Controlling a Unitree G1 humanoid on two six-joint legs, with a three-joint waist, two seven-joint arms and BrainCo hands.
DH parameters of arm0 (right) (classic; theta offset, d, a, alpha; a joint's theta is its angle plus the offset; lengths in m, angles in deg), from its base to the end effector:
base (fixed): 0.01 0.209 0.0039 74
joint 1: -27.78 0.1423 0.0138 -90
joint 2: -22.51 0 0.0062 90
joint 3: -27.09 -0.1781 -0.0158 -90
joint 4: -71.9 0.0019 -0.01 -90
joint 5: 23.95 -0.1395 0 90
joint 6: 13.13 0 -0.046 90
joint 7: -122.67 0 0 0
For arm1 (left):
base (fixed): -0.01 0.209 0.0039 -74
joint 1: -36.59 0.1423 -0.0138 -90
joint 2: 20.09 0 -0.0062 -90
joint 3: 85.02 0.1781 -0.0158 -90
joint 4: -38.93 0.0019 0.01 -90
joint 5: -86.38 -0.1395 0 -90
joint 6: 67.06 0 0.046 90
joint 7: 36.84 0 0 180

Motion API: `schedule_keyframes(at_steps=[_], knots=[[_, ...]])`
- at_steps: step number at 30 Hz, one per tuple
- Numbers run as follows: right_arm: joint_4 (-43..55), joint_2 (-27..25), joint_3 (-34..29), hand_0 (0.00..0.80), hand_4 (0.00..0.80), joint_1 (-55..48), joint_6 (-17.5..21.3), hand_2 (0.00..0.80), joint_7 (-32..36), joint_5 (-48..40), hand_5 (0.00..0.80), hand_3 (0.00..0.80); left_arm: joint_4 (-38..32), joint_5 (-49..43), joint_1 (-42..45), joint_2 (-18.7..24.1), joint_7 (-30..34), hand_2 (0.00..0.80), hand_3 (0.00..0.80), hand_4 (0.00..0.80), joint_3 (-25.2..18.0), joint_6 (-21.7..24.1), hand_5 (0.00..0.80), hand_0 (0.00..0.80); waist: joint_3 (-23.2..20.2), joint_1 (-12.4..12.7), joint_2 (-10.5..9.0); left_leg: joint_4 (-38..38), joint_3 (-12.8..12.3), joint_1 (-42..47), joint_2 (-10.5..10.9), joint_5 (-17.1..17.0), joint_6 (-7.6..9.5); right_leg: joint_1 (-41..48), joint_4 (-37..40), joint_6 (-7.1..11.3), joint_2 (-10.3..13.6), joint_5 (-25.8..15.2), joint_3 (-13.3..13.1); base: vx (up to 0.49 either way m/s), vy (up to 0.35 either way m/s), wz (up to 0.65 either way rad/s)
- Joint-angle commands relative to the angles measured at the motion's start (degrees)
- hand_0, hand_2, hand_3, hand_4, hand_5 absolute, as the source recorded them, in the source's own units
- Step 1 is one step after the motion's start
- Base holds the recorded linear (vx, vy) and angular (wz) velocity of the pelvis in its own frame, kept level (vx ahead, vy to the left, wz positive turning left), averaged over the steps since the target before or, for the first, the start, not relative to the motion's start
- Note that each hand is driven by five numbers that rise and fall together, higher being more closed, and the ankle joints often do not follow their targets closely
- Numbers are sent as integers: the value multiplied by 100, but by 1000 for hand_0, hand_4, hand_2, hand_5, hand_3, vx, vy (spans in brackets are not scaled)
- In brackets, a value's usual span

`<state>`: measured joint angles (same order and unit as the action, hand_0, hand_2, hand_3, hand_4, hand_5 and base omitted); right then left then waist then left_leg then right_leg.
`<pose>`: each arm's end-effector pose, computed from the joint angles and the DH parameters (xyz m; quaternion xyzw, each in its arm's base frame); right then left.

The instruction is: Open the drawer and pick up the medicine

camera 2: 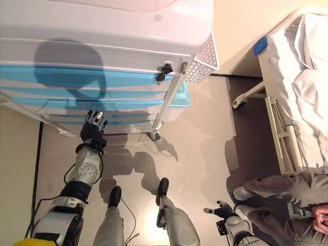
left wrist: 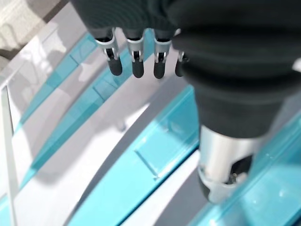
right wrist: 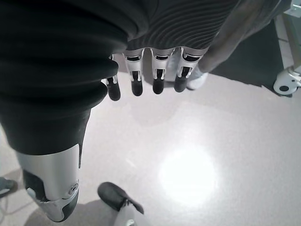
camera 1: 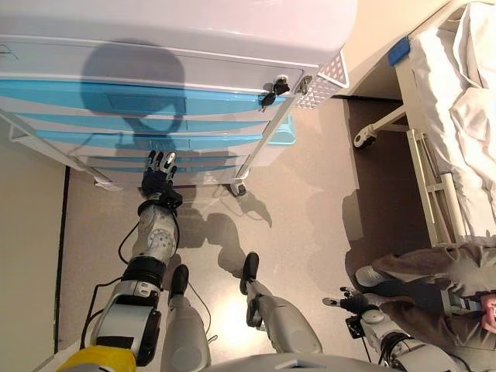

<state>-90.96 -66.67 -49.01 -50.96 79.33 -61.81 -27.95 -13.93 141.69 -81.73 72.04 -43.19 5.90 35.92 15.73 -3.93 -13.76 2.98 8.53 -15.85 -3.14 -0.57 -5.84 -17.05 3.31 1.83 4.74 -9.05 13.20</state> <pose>0.1367 -0.2223 -0.0937 -0.1838 0.4913 -0.0247 0.8510 0.2902 0.2139 0.0695 -0.3112 -0.0294 0.1352 0.9402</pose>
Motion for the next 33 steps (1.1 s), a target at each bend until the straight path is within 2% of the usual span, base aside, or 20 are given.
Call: schedule_keyframes(at_steps=[1, 18, 26, 33], knots=[[115, -22, 252, 0, 0, -8, 70, 0, -26, -155, 0, 0, -310, 126, -596, 180, 298, 0, 0, 0, -82, 304, 0, 0, -165, -53, -76, 69, -2, -365, 202, -113, 337, -165, -769, 521, 160, 563, -158, 0, 0, 0], [149, -36, 312, 0, 0, -11, 115, 0, 55, -138, 0, 0, -134, 664, -853, 256, 605, 0, 0, 0, -177, 331, 0, 0, -157, -106, -237, 42, -73, -364, 169, -109, 345, -204, -755, 532, 99, 531, -222, 0, 0, 0], [155, 34, 400, 0, 0, 13, 109, 0, 70, -91, 0, 0, 252, 698, -750, 241, 602, 0, 0, 0, -379, 300, 0, 0, -181, -117, -344, 10, -138, -273, 139, -64, 381, -243, -790, 535, 46, 510, -341, 0, 0, 0], [190, 57, 460, 0, 0, 31, 119, 0, 91, -98, 0, 0, 325, 805, -817, 277, 641, 0, 0, 0, -439, 291, 0, 0, -223, -136, -427, -45, -196, -223, 128, -51, 405, -289, -809, 546, 9, 501, -413, 5, 2, -8]])
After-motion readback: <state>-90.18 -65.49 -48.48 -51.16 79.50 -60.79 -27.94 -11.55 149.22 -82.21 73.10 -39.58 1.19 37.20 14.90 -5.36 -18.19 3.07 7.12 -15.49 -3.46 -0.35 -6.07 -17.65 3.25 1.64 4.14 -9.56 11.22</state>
